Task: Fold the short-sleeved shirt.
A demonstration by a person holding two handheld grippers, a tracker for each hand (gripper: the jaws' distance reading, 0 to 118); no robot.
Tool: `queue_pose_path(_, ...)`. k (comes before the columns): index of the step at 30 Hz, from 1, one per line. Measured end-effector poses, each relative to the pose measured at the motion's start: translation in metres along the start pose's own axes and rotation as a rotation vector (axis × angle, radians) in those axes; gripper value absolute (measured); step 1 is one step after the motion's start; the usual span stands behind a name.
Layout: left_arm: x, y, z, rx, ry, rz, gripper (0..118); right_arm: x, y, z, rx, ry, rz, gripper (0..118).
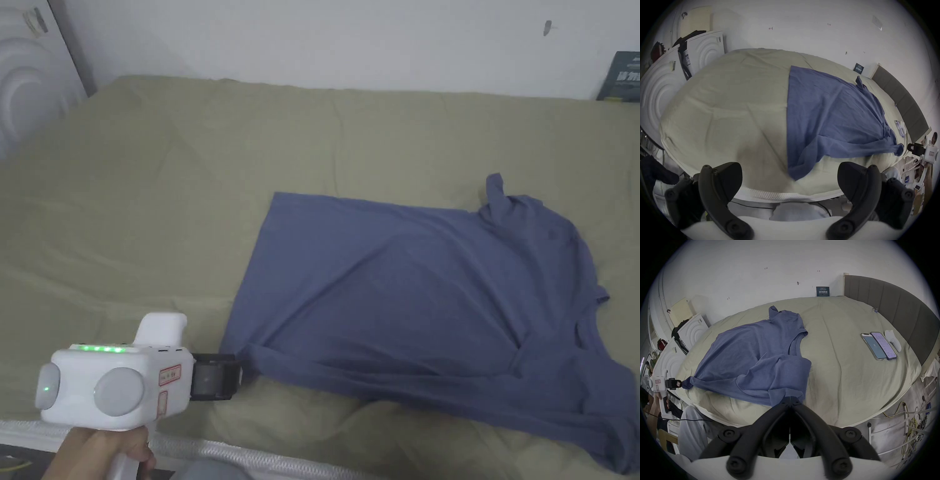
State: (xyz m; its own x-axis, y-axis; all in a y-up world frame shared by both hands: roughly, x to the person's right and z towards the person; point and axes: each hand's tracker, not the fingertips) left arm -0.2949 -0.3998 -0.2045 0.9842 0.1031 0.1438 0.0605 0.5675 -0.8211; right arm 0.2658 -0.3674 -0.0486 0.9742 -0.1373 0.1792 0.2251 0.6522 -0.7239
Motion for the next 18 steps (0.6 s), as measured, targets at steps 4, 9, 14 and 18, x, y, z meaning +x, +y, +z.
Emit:
queue_pose_path(4, 0.006, 0.001, -0.024, -0.033, 0.046, -0.021, 104, 0.005, -0.001, -0.003, -0.009, -0.009, -0.012, 0)
queue_pose_path(9, 0.005, 0.002, -0.019, -0.038, -0.002, 0.016, 12, 0.017, -0.003, -0.011, -0.025, -0.006, -0.032, 0)
queue_pose_path(14, 0.010, 0.001, -0.012, -0.027, 0.007, -0.003, 10, 0.018, -0.003, -0.015, -0.031, 0.006, -0.006, 55)
queue_pose_path(18, 0.018, -0.001, -0.004, -0.035, -0.016, 0.016, 10, 0.025, -0.004, -0.027, -0.032, 0.064, 0.008, 118)
